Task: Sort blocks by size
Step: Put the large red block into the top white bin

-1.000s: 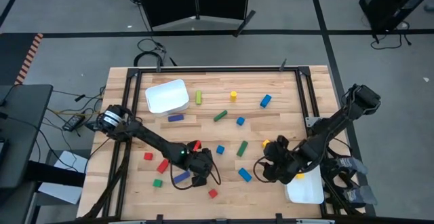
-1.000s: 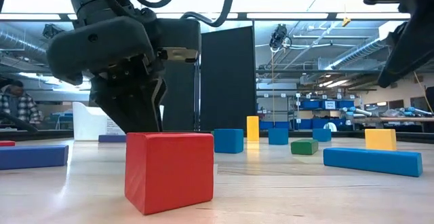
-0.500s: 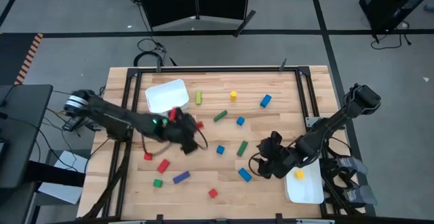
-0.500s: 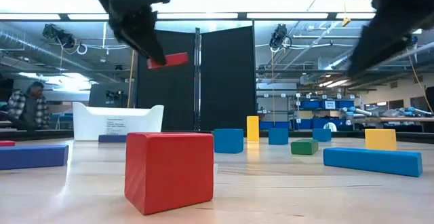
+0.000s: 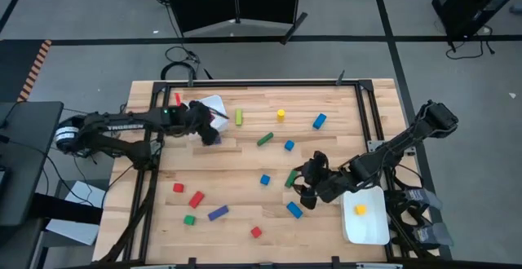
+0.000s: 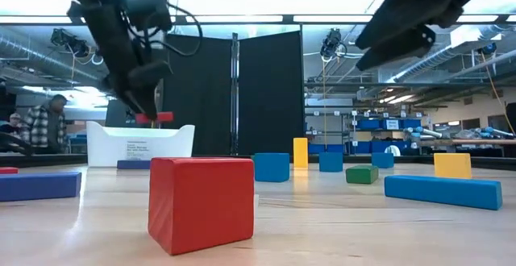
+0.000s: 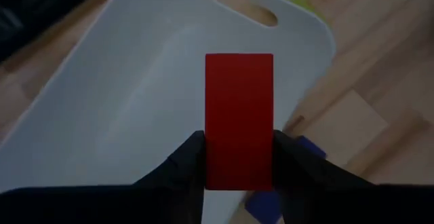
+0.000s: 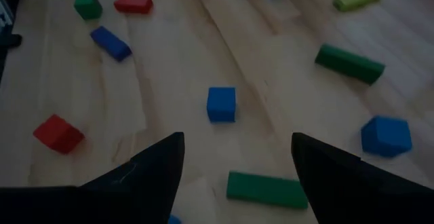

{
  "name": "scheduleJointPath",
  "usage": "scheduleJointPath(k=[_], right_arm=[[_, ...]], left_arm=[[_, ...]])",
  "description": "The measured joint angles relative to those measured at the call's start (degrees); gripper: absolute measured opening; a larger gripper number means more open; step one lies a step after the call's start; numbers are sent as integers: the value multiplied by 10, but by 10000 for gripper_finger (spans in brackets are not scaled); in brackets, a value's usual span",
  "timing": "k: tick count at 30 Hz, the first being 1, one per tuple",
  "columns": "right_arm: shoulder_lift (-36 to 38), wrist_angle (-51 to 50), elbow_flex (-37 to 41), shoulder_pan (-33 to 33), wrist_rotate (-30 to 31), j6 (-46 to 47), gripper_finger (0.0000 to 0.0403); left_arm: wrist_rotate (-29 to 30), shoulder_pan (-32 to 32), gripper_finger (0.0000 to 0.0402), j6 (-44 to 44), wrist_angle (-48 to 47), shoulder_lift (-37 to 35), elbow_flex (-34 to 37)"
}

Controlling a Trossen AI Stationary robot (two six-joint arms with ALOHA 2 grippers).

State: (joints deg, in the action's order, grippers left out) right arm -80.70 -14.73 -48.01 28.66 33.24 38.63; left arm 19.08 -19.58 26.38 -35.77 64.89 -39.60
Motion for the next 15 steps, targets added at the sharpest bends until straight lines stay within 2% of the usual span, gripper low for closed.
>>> scheduleJointPath(k=[5,8,10,15], right_arm=[[-12,40,0,-22,-4,-58,282],[-17,57,0,-46,-44,-85,282],[-19,62,0,-66,-73,-93,285],[-20,67,0,-105,-104,-138,291]], left_arm=[[-34,-60,135,-27,26,16,18],[-45,-75,136,-35,26,19,18],[-47,-75,175,-37,35,19,18],[-47,-73,311,-40,33,19,18]])
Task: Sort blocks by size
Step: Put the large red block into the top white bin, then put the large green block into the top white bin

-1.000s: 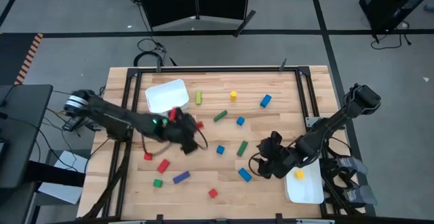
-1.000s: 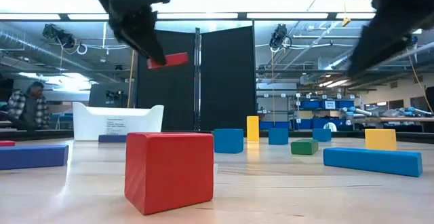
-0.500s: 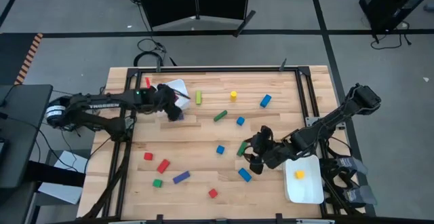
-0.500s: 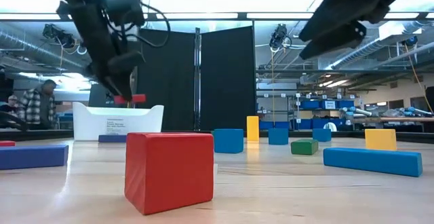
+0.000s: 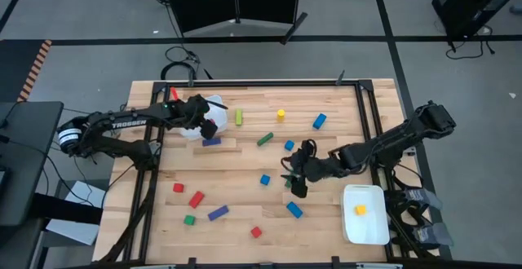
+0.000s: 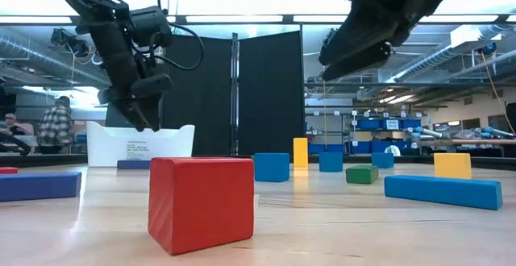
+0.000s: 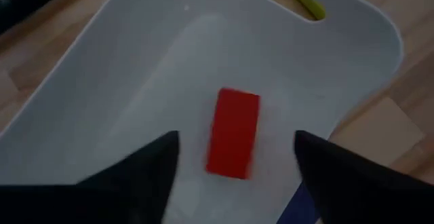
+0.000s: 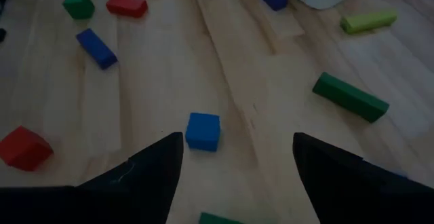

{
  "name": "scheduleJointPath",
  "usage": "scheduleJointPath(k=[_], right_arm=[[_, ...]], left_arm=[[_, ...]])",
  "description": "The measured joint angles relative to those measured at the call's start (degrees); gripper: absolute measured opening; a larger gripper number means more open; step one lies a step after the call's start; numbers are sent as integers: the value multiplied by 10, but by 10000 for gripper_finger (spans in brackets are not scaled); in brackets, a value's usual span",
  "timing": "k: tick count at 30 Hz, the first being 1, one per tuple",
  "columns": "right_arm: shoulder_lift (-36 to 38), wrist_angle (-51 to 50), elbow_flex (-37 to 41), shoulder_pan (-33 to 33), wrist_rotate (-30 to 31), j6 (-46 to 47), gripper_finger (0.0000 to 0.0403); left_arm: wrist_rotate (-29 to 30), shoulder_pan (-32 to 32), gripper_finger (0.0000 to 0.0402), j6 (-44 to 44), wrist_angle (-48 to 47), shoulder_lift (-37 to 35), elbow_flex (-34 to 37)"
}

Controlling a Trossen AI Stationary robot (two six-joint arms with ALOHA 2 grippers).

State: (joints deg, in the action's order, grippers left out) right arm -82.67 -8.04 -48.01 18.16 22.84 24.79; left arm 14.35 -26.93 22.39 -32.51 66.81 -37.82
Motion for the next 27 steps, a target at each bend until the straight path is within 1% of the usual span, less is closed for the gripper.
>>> scheduleJointPath(k=[2,3,6,9,15,18,20,23,27], right_arm=[[0,2,0,-13,-8,-17,291],[0,6,0,-19,-14,-25,291],[0,8,0,-36,-29,-52,291],[0,8,0,-57,-45,-92,291],[-10,5,0,-128,-136,-167,291],[-23,1,0,-146,-183,-197,291],[-33,-3,0,-142,-206,-225,291],[-53,-34,0,-116,-230,-268,291],[-71,-91,0,-67,-236,-330,291]], left_arm=[[0,4,341,-1,0,0,0],[-1,8,349,-4,0,-2,0],[-1,26,353,-13,1,-13,-2],[-13,58,341,-15,5,-33,-2],[-16,158,307,-11,13,-68,-3],[-16,215,292,8,15,-76,-3],[-16,248,283,28,15,-76,-3],[-15,293,273,52,27,-76,-3],[-15,341,266,75,56,-76,-3]])
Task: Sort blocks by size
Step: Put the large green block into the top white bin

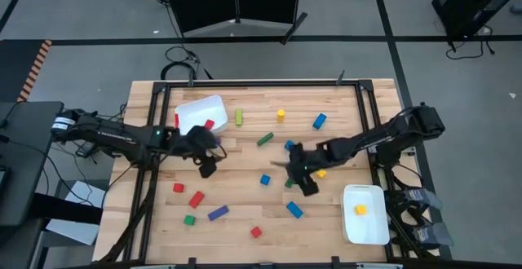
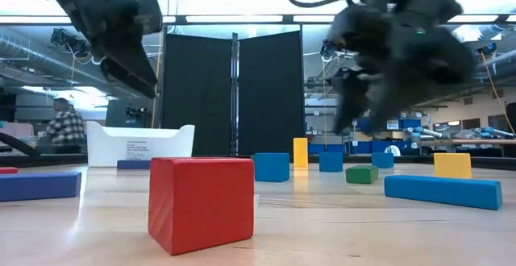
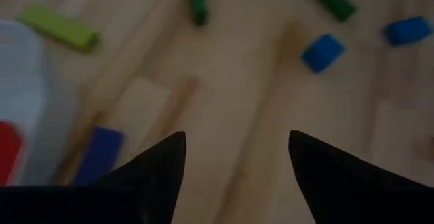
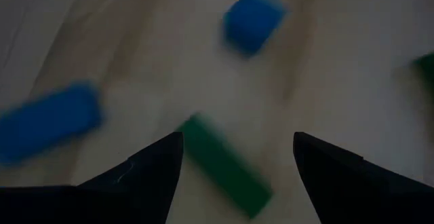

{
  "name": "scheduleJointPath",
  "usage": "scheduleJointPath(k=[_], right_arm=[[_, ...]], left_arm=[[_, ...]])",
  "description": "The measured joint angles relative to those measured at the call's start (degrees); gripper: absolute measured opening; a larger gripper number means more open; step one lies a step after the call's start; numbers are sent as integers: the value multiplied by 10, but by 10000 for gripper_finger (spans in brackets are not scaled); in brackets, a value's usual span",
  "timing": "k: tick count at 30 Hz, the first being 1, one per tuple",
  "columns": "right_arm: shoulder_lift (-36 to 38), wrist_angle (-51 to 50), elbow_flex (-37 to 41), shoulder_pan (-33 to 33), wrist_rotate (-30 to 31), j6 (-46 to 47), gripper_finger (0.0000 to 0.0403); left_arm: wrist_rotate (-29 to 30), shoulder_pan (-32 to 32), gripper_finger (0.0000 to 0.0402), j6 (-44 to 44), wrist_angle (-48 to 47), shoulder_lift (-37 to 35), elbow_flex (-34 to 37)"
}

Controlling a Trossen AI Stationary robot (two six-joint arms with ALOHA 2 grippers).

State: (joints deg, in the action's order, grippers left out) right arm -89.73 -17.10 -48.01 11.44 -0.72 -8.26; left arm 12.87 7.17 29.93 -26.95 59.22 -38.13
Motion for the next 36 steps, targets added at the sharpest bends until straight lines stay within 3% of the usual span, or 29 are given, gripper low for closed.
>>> scheduleJointPath(k=[5,12,23,27,34,36], right_arm=[[-2,-31,0,33,19,-36,291],[-13,-13,0,1,4,-57,291],[-121,-68,-67,-19,-28,-121,281],[-153,-110,-101,-18,-26,-127,240],[-167,-135,-125,-18,-18,-129,112],[-168,-140,-130,-18,-13,-126,111]], left_arm=[[3,35,264,17,24,0,0],[22,56,264,33,45,0,0],[30,86,264,64,49,0,0],[31,96,264,66,49,0,0],[32,103,264,83,49,0,0],[31,103,264,91,49,0,0]])
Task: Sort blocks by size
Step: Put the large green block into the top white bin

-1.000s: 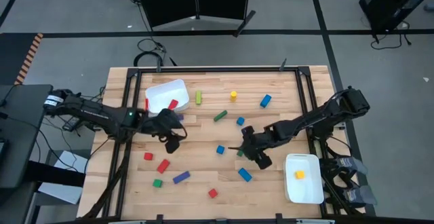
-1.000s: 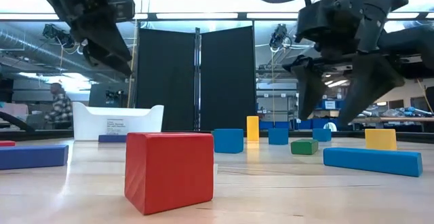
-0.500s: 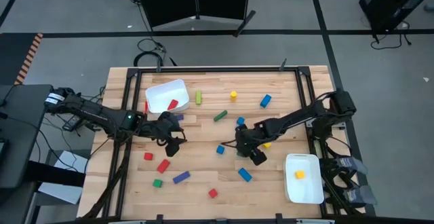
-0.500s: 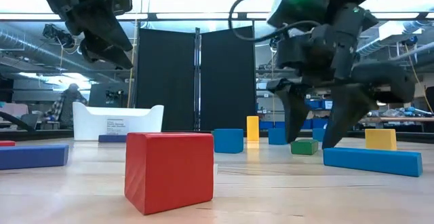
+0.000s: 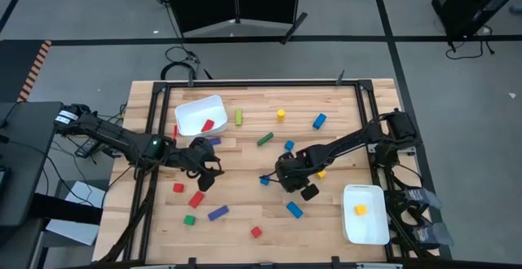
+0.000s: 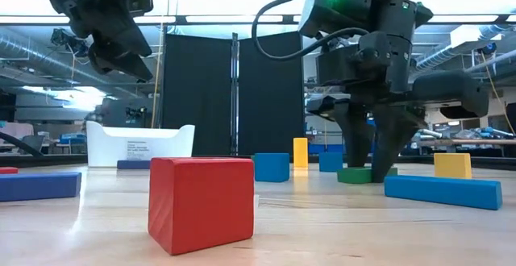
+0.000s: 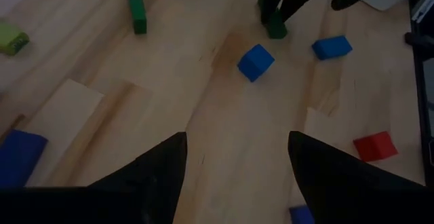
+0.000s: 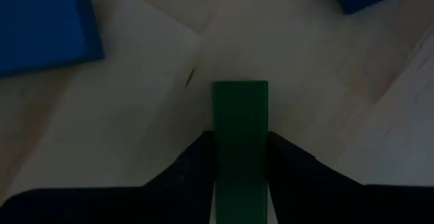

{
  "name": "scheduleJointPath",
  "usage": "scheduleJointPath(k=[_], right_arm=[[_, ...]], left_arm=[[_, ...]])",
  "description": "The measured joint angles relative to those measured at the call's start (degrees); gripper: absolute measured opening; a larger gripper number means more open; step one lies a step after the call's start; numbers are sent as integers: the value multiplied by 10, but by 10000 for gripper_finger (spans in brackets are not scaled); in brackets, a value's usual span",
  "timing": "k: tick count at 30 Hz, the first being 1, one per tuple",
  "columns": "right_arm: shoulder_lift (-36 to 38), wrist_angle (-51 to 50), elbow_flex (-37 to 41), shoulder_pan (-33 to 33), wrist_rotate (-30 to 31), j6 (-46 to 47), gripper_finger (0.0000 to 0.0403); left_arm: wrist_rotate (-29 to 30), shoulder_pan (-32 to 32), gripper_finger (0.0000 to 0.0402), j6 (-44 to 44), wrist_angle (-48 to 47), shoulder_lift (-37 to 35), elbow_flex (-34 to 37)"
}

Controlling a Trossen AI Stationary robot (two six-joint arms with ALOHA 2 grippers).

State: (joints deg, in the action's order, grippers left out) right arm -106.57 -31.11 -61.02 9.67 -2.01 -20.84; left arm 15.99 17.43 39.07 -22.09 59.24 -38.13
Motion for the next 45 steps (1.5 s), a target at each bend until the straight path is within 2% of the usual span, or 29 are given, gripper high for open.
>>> scheduleJointPath(k=[4,6,10,13,16,24,27,31,36,38,40,43,45], right_arm=[[5,-16,-16,0,12,2,111],[15,-18,-26,0,45,2,111],[53,-2,-65,-3,72,-7,111],[54,58,-100,-16,81,-23,111],[37,171,-137,-49,89,-33,111],[-81,334,-254,-136,66,-31,111],[-131,359,-313,-160,66,-24,111],[-204,355,-391,-185,57,-7,111],[-284,365,-480,-213,52,17,111],[-312,360,-501,-220,53,26,128],[-331,364,-513,-226,52,34,168],[-329,395,-507,-227,60,42,233],[-316,423,-490,-227,83,43,261]], left_arm=[[-4,3,264,2,-1,0,0],[-4,7,264,3,-1,0,0],[-4,17,263,3,0,0,0],[-1,23,263,1,8,-3,0],[7,23,263,-9,49,-12,0],[41,25,263,-81,206,-114,0],[54,25,263,-121,240,-164,-1],[61,26,263,-154,241,-212,-1],[68,25,263,-175,235,-228,-1],[66,26,263,-177,232,-229,-1],[66,26,263,-178,224,-229,-1],[66,26,263,-178,216,-229,-1],[66,26,263,-178,214,-229,-1]])
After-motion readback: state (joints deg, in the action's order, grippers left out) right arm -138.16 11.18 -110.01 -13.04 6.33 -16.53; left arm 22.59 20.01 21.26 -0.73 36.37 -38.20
